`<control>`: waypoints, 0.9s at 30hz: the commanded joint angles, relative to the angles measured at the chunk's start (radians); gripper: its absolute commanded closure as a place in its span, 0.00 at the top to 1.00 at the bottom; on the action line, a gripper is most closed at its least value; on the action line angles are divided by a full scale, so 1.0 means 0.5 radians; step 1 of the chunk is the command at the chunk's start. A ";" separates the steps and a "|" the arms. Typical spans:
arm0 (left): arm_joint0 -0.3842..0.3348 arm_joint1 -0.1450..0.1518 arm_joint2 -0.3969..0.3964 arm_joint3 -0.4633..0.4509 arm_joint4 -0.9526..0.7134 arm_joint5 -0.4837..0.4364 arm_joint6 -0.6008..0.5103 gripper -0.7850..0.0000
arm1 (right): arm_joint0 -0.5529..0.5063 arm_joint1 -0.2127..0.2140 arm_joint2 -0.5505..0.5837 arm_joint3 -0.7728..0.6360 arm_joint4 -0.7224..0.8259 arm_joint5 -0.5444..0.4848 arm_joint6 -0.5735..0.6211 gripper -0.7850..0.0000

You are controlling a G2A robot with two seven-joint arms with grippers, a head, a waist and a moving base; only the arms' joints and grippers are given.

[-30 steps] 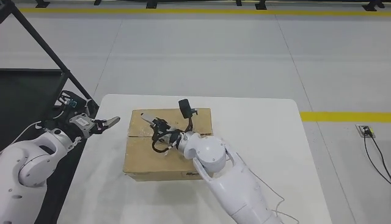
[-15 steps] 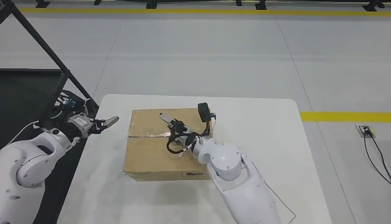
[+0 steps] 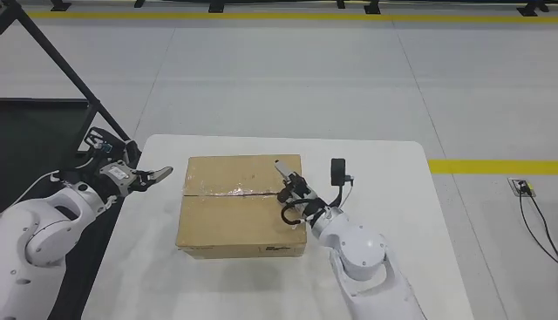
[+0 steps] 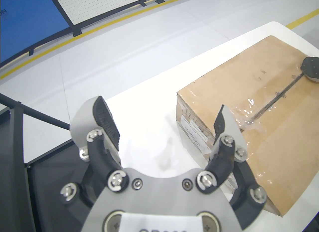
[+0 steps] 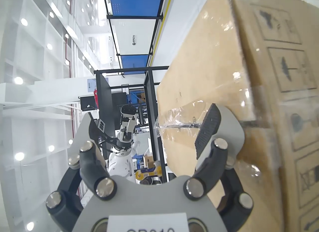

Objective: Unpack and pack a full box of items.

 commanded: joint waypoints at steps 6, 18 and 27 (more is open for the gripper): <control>-0.008 0.001 0.005 -0.004 0.006 0.004 0.001 1.00 | -0.113 0.024 0.104 -0.067 0.077 -0.083 -0.050 1.00; 0.018 0.005 -0.008 -0.041 0.022 0.045 -0.015 1.00 | -0.205 0.046 0.221 -0.066 0.291 -0.438 -0.199 1.00; 0.052 0.007 -0.022 -0.077 0.021 0.077 -0.018 1.00 | -0.070 0.063 0.180 0.109 0.286 -0.345 -0.126 1.00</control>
